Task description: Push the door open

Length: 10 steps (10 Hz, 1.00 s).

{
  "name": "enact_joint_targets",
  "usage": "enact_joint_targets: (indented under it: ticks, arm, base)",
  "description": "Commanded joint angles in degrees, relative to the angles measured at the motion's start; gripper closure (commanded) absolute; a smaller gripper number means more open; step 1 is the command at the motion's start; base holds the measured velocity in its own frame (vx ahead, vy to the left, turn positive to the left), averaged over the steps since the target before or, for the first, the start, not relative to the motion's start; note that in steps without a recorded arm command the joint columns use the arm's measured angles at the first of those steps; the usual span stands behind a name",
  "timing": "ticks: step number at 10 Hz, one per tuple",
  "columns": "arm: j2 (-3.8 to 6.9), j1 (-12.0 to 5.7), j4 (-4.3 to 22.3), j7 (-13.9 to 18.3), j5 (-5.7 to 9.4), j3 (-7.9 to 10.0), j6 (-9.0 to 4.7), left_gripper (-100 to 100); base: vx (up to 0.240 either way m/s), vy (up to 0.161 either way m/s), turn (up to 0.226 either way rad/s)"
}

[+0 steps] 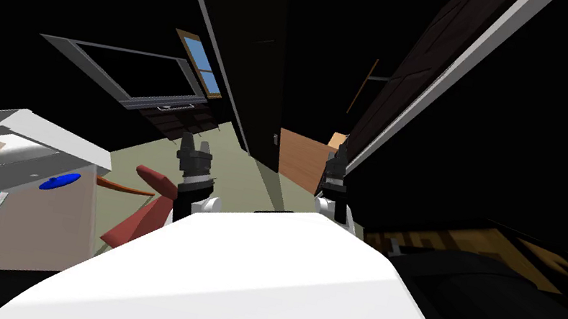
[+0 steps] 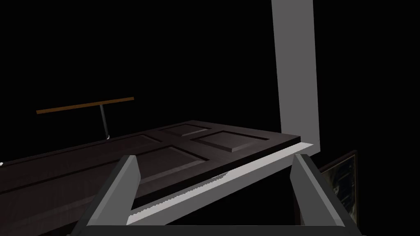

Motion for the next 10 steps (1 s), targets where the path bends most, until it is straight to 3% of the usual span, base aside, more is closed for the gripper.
enact_joint_targets:
  ticks: [1,4,10]
  arm:
    - [0.55,-0.46,2.1,0.2,-0.05,-0.55,-0.48,-100]
    - [1.15,-1.04,4.7,0.6,-0.12,-1.24,-1.08,-100]
    - [2.5,-2.78,12.5,1.5,-0.32,-3.31,-2.89,-100]
  base:
    - [0.11,0.012,-0.094]
    - [0.138,0.034,-0.057]
    - [0.125,0.037,-0.073]
